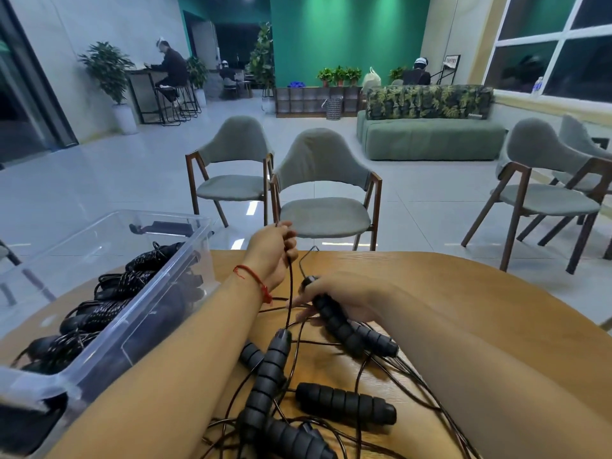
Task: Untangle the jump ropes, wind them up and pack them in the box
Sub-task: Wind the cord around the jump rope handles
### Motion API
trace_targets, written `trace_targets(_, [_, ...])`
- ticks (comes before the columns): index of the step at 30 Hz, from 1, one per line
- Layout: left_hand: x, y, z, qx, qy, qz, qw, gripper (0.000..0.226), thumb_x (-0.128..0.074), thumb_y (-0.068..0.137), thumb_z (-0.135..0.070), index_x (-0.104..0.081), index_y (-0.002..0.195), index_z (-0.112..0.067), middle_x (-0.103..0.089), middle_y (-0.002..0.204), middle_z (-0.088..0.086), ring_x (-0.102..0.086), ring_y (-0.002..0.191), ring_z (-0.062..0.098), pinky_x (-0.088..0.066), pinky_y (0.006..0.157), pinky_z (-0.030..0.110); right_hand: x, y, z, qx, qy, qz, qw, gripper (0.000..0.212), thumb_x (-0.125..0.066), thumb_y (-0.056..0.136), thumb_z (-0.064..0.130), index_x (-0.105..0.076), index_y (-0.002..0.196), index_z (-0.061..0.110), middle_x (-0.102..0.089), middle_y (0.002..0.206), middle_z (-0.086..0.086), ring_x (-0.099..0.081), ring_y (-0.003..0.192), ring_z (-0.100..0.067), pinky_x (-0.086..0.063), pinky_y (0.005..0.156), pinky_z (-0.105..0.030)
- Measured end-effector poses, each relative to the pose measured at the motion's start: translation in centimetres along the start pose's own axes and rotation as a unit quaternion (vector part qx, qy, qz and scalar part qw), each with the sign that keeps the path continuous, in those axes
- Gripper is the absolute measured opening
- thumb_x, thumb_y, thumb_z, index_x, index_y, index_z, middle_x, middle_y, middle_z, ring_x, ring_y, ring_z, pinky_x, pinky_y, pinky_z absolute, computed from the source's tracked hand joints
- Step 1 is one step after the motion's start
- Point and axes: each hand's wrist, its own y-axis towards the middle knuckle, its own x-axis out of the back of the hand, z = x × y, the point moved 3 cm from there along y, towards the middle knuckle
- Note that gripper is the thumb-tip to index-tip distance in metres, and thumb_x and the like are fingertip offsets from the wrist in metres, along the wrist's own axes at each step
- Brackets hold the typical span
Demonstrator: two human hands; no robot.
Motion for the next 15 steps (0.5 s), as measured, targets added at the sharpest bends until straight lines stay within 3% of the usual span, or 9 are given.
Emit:
trace_targets(3, [-1.1, -0.1, -1.3, -0.023, -0.062, -0.007, 0.998, 0.026, -0.041, 0.112, -0.012, -0.057, 0.131, -0.006, -0.057, 0.087, 0.003, -0.052, 0.066, 0.009, -0.048, 0.054, 0.019, -1.5, 0.4, -0.7, 0.046, 0.043, 0.086, 0.994, 0.039, -0.069, 0.098, 0.021, -0.055, 0.133, 0.011, -0.069, 0.141, -0.009, -0.062, 0.135, -0.034, -0.051, 0.11, -0.048])
trace_targets(5, [-1.1, 0.1, -2.0, -0.041, -0.063, -0.005, 0.997, 0.022, -0.047, 0.112, -0.017, -0.059, 0.127, -0.007, -0.063, 0.095, 0.006, -0.062, 0.079, 0.014, -0.061, 0.072, 0.027, -2.2, 0.3, -0.6, 0.071, 0.023, 0.066, 0.995, 0.029, -0.07, 0.099, 0.026, -0.064, 0.125, 0.014, -0.068, 0.14, -0.011, -0.062, 0.134, -0.034, -0.049, 0.113, -0.051])
trace_targets(6, [-0.8, 0.2, -2.1, -0.051, -0.031, -0.001, 0.998, 0.021, -0.049, 0.111, -0.021, -0.06, 0.124, -0.008, -0.064, 0.101, 0.008, -0.064, 0.088, 0.018, -0.063, 0.085, 0.034, -2.3, 0.4, -0.6, 0.08, 0.017, 0.039, 0.996, 0.03, -0.072, 0.097, 0.03, -0.067, 0.122, 0.014, -0.068, 0.137, -0.015, -0.063, 0.131, -0.035, -0.05, 0.113, -0.053])
trace_targets(8, [0.1, 0.5, -2.3, -0.085, 0.166, -0.015, 0.982, 0.025, -0.051, 0.109, -0.032, -0.063, 0.119, -0.013, -0.063, 0.107, 0.006, -0.062, 0.099, 0.02, -0.057, 0.103, 0.049, -2.2, 0.5, -0.3, 0.098, 0.03, -0.017, 0.995, 0.033, -0.075, 0.095, 0.034, -0.067, 0.12, 0.013, -0.07, 0.126, -0.017, -0.066, 0.126, -0.04, -0.052, 0.111, -0.056])
trace_targets(10, [0.9, 0.0, -1.7, -0.104, 0.359, -0.026, 0.927, 0.038, -0.049, 0.105, -0.045, -0.062, 0.13, -0.02, -0.064, 0.116, -0.002, -0.06, 0.109, 0.019, -0.053, 0.105, 0.054, -1.3, 0.5, 0.3, 0.131, 0.082, -0.069, 0.986, 0.03, -0.074, 0.097, 0.031, -0.067, 0.118, 0.011, -0.072, 0.112, -0.014, -0.072, 0.116, -0.039, -0.057, 0.105, -0.054])
trace_targets(11, [1.1, -0.6, -1.1, -0.097, 0.398, -0.02, 0.912, 0.043, -0.048, 0.105, -0.05, -0.059, 0.135, -0.023, -0.064, 0.121, -0.002, -0.06, 0.113, 0.02, -0.052, 0.105, 0.052, -0.4, 0.7, 0.6, 0.149, 0.122, -0.091, 0.977, 0.028, -0.074, 0.098, 0.029, -0.067, 0.117, 0.01, -0.074, 0.108, -0.013, -0.074, 0.112, -0.037, -0.059, 0.102, -0.051])
trace_targets(15, [1.2, -3.4, 2.8, -0.032, 0.377, 0.076, 0.923, 0.04, -0.042, 0.107, -0.058, -0.059, 0.127, -0.028, -0.068, 0.118, 0.005, -0.069, 0.104, 0.026, -0.061, 0.088, 0.047, 3.4, 2.3, 1.4, 0.186, 0.25, -0.2, 0.929, 0.043, -0.081, 0.09, 0.029, -0.067, 0.126, 0.009, -0.072, 0.111, -0.015, -0.074, 0.106, -0.03, -0.06, 0.101, -0.051])
